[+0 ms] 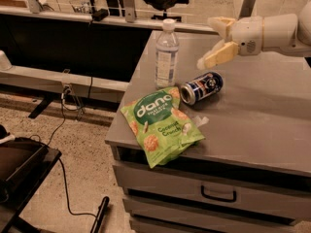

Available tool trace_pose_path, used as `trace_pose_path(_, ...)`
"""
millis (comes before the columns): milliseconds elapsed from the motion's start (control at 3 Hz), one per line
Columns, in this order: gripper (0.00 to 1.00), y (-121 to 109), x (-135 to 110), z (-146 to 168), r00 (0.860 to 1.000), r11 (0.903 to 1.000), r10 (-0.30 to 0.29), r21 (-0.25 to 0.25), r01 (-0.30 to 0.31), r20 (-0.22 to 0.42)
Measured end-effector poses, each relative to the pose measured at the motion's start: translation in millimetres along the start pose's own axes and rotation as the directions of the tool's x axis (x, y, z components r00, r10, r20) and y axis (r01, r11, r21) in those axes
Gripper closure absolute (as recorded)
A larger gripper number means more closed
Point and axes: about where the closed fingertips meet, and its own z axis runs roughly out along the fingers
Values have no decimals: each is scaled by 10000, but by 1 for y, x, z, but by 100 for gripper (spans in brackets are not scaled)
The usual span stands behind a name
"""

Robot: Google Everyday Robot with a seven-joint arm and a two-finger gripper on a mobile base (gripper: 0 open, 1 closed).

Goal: Move blue plastic bottle near green rice chip bag

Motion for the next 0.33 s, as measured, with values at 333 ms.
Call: trace_pose_path(333, 0, -2, 1, -3, 10000, 10000, 13, 85, -12, -77)
